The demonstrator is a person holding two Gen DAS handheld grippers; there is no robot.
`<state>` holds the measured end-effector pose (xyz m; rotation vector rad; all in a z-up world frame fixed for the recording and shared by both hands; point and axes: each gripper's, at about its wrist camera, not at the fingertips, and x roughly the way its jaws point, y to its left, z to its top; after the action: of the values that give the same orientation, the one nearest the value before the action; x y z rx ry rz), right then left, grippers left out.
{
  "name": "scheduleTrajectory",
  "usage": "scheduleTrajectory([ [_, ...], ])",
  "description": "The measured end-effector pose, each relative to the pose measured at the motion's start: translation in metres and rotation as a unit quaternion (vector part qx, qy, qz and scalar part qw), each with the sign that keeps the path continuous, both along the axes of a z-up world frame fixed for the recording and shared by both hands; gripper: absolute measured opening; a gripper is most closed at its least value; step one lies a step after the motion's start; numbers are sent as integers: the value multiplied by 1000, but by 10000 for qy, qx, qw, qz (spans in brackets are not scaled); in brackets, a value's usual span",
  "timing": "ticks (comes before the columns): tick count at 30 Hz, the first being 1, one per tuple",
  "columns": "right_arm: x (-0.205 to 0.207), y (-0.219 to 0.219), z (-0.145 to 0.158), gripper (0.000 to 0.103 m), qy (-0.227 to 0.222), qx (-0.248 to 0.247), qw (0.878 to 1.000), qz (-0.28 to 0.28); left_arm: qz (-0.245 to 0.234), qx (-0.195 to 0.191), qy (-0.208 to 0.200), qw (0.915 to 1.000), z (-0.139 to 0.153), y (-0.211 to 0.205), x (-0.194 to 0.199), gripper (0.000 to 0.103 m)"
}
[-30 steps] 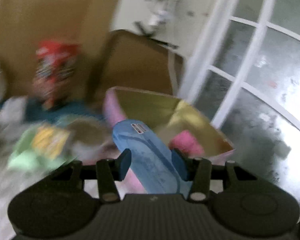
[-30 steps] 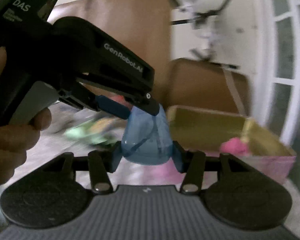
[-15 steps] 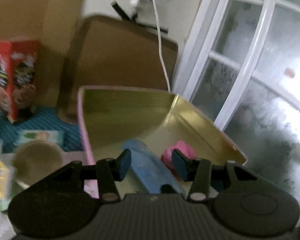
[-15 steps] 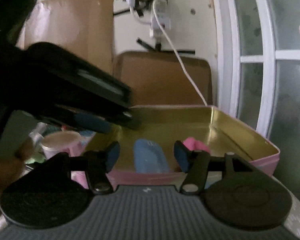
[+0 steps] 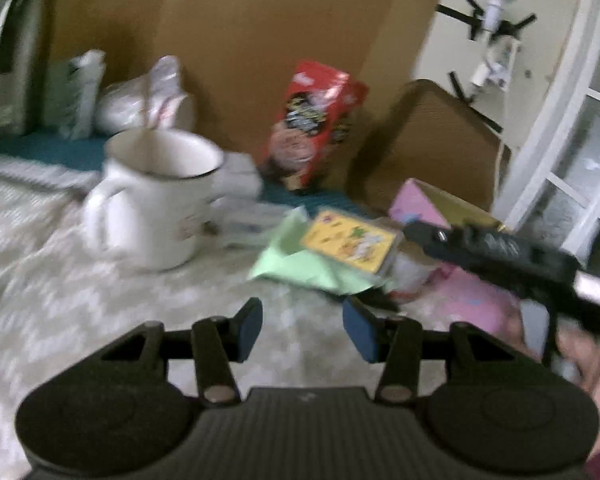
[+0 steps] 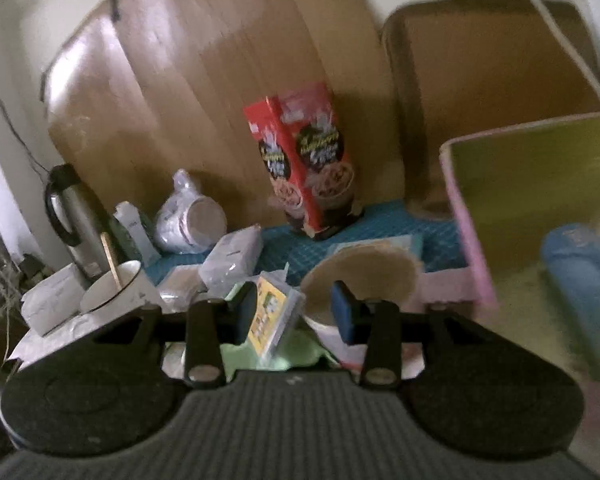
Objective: Organize soft objects
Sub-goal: 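Move the left tool to the yellow card pack and grasp it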
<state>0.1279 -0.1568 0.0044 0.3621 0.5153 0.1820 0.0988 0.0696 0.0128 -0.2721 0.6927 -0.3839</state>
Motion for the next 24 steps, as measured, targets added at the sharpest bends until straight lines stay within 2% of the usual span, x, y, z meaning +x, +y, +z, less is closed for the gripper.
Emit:
scheduleTrajectory([
  [1, 3, 8, -3, 42, 77, -39, 10000, 34, 41, -11, 42, 10000, -3, 8, -2, 45],
  [3, 1, 20, -4, 16, 56, -238, 9997, 4, 98, -49, 124, 9999, -9, 20, -2, 45],
  [5, -9, 22, -4, 14, 188, 16, 9998, 71, 121, -74, 182, 9997, -13, 26, -1, 45],
  [10, -65, 19, -9, 13, 336, 501, 9979, 217, 75, -304, 258, 9992, -20, 39, -4, 46],
  [14, -116, 17, -16, 14, 387, 456, 9978, 296, -39, -444, 338, 9984, -24, 39, -7, 46],
  [16, -140, 19, -19, 18, 315, -83, 9994, 97, -104, -483, 352, 9982, -25, 39, -9, 46],
  [18, -152, 22, -20, 52, 270, -545, 9981, -126, -188, -518, 375, 9978, -24, 38, -12, 47],
  [22, -156, 40, -17, 61, 35, -1034, 9944, 236, -447, -604, 437, 9962, -19, 25, -16, 54],
  [24, -151, 55, -19, 71, 28, -1340, 9898, 474, -581, -617, 478, 9953, -16, 14, -18, 56],
])
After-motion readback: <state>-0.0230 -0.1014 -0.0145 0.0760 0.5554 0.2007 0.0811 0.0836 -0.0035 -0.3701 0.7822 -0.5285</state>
